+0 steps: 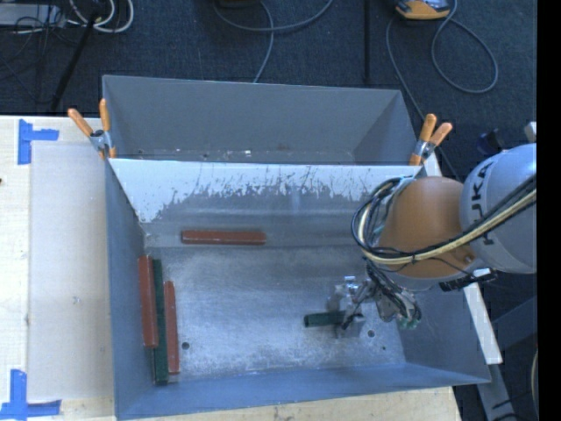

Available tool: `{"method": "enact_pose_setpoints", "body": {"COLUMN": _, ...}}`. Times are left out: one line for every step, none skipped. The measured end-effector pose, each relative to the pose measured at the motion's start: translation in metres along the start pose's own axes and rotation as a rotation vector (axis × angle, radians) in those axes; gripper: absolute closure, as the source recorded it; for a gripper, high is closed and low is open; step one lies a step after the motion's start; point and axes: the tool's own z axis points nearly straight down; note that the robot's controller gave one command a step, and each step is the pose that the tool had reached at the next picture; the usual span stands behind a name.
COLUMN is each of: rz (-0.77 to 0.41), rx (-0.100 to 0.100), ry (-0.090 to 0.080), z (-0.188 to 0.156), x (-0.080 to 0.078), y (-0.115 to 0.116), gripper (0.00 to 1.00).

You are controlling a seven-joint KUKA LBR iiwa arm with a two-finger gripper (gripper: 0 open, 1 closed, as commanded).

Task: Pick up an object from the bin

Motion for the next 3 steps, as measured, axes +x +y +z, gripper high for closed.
{"method": "enact_pose_setpoints", "body": {"rz": 0.061, "rx": 0.002, "ry": -0.009, "z": -0.190, "x": -0.003, "y": -0.006, "gripper": 1.00}}
{"method": "enact_pose_setpoints", "body": {"rz": 0.065, "rx": 0.000, "ry": 0.000, "z": -0.185, "x": -0.001, "y": -0.007, "gripper": 0.00}}
{"method": "enact_pose_setpoints", "body": {"rz": -0.123, "rx": -0.002, "ry": 0.010, "z": -0.030, "x": 0.033, "y": 0.012, "gripper": 0.00}}
